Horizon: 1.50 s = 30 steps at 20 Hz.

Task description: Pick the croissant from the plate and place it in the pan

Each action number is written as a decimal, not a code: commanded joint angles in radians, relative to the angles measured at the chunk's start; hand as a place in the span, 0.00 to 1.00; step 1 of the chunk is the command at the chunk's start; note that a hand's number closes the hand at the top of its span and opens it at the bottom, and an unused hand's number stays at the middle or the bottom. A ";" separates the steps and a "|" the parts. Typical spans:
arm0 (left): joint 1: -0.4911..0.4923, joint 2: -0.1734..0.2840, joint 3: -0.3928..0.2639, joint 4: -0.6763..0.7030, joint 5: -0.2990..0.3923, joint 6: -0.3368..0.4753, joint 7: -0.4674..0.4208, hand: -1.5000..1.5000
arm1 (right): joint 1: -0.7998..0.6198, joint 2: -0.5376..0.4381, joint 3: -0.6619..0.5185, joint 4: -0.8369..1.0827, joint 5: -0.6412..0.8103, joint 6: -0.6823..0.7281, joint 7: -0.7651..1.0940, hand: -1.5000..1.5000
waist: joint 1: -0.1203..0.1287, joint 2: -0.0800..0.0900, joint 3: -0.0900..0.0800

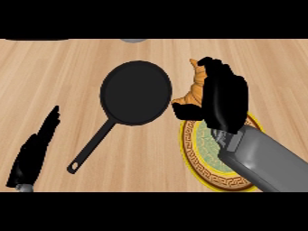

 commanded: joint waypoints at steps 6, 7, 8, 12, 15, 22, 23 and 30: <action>-0.057 -0.015 0.004 0.049 -0.009 -0.044 -0.013 0.50 | -0.235 0.328 -0.186 0.427 0.001 -0.072 -0.053 1.00 | 0.029 0.015 0.001; -0.039 -0.006 0.012 0.036 -0.006 -0.048 -0.015 0.50 | -0.276 0.323 -0.245 0.445 -0.039 -0.048 -0.077 1.00 | 0.030 0.013 0.001; -0.069 -0.001 0.013 -0.009 -0.002 -0.046 0.050 0.50 | -0.269 0.368 -0.238 0.538 -0.018 -0.107 -0.093 1.00 | 0.038 0.016 0.002; -0.028 0.000 0.003 -0.034 -0.001 -0.067 0.009 0.50 | -0.280 0.397 -0.289 0.737 -0.075 -0.279 -0.231 1.00 | 0.066 0.023 0.002; -0.065 -0.009 0.001 0.001 -0.013 -0.071 0.017 0.50 | -0.352 0.399 -0.318 0.890 -0.161 -0.273 -0.307 1.00 | 0.068 0.027 0.002; -0.104 -0.041 -0.024 0.039 -0.046 -0.061 -0.016 0.50 | -0.428 0.400 -0.319 1.104 -0.281 -0.143 -0.438 1.00 | 0.111 0.047 0.001; -0.108 -0.044 -0.025 0.029 -0.033 -0.071 -0.007 0.50 | -0.392 0.400 -0.348 1.091 -0.350 -0.180 -0.470 1.00 | 0.124 0.050 0.002; -0.112 -0.067 -0.064 -0.002 -0.067 -0.055 0.018 0.50 | -0.354 0.401 -0.528 1.053 -0.631 -0.323 -0.550 0.00 | 0.143 0.049 0.005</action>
